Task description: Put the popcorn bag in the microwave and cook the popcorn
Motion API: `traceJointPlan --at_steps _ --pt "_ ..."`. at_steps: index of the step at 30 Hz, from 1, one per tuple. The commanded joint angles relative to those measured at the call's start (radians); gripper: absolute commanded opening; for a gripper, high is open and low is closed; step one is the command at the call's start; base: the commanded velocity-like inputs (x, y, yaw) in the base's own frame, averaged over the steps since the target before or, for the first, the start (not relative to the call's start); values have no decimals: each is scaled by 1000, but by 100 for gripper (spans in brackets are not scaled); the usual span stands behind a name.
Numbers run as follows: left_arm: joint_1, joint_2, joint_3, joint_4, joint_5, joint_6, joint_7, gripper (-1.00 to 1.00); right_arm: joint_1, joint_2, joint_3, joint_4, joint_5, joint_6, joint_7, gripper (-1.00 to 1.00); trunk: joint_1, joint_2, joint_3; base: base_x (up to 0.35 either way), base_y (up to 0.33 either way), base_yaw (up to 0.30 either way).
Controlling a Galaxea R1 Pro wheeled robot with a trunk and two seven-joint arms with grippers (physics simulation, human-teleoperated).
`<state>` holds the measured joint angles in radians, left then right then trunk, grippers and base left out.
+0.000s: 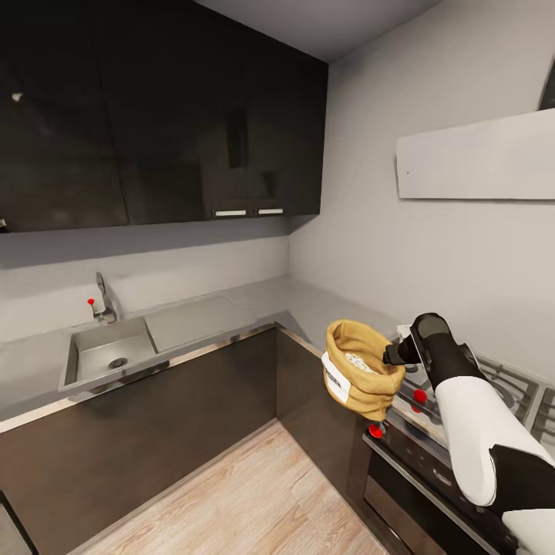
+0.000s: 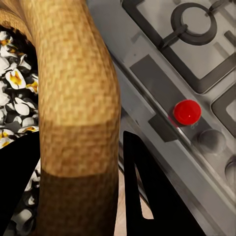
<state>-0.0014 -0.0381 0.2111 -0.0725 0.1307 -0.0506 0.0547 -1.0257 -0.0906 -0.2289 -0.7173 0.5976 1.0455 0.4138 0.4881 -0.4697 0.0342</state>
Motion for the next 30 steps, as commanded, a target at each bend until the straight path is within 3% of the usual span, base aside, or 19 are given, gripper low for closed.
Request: traceJointPlan --at_steps 1,10,30 --pt "0 0 -2 0 10 -3 2 100 0 0 -3 -1 10 2 10 -100 -4 7 3 0 0 0" --pt "0 0 -2 0 10 -3 2 100 0 0 -3 -1 10 2 10 -100 -38 70 31 0 0 0" --pt "0 0 -2 0 10 -3 2 100 0 0 -3 -1 8 2 13 -100 -38 70 31 0 0 0"
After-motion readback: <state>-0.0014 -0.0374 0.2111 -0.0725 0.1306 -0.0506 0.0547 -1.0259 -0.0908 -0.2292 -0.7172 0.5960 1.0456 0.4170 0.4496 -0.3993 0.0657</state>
